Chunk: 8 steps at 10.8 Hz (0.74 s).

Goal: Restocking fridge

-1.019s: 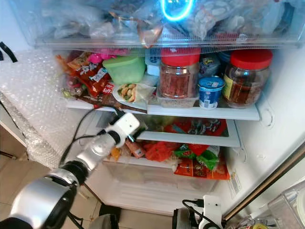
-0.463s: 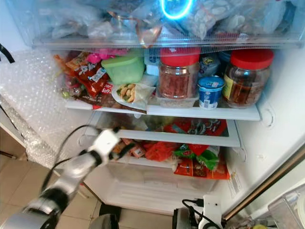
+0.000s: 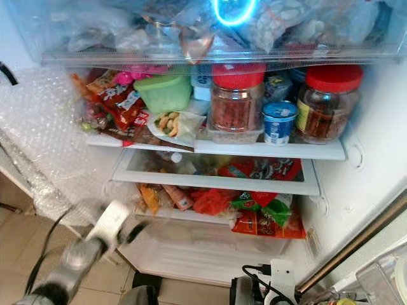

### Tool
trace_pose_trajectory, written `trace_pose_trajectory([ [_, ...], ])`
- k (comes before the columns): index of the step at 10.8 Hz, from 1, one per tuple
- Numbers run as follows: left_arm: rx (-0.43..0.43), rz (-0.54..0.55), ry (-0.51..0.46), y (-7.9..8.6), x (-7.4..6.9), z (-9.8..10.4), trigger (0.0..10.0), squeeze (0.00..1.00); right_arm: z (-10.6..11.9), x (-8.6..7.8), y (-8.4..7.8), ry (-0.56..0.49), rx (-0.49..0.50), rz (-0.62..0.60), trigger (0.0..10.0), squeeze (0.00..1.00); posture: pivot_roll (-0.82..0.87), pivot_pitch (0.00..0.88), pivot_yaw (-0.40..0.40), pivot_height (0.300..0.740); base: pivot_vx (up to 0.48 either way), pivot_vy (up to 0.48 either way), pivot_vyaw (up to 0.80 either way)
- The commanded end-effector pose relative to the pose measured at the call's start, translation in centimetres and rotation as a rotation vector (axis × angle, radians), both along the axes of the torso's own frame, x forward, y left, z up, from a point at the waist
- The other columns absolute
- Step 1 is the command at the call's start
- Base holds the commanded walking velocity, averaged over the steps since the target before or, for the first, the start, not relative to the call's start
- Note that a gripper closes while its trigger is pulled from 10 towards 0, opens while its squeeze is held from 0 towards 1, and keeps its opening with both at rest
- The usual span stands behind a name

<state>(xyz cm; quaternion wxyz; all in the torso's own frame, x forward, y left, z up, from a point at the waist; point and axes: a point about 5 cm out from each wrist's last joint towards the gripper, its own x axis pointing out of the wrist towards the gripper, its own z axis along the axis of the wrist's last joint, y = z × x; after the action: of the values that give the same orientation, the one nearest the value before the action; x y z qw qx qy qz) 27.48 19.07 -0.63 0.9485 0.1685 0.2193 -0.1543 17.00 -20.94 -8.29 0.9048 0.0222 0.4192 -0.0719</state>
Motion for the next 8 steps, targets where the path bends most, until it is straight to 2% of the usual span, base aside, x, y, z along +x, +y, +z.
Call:
trace_pose_trajectory([
  [1,-0.036,0.127,0.099,1.0,-1.4,-1.6,10.0,0.00,-1.8,-3.9,0.0,0.187,0.002,-0.003,10.0,0.00,-0.16,0.002,0.109,0.620,0.000,0.000,0.00],
  [3,-0.057,0.298,0.314,1.7,-5.0,-4.9,10.0,0.00,-1.8,-3.9,0.1,0.192,0.002,0.003,10.0,0.00,-0.16,0.000,0.107,0.620,0.000,0.000,0.00],
  [5,-0.054,0.445,0.406,3.0,-7.7,-6.4,10.0,0.00,-1.9,-4.0,0.2,0.190,0.006,0.007,10.0,0.00,-0.17,0.000,0.099,0.620,0.000,0.000,0.00],
  [7,-0.054,0.521,0.440,3.7,-8.8,-6.8,10.0,0.00,-1.9,-4.0,0.2,0.200,0.006,0.028,10.0,0.00,-0.17,0.000,0.099,0.620,0.000,0.000,0.00],
  [8,-0.069,0.530,0.452,3.9,-9.3,-7.0,10.0,0.00,-1.9,-4.1,0.2,0.199,0.005,0.025,10.0,0.00,-0.17,0.000,0.101,0.620,0.000,0.277,0.00],
])
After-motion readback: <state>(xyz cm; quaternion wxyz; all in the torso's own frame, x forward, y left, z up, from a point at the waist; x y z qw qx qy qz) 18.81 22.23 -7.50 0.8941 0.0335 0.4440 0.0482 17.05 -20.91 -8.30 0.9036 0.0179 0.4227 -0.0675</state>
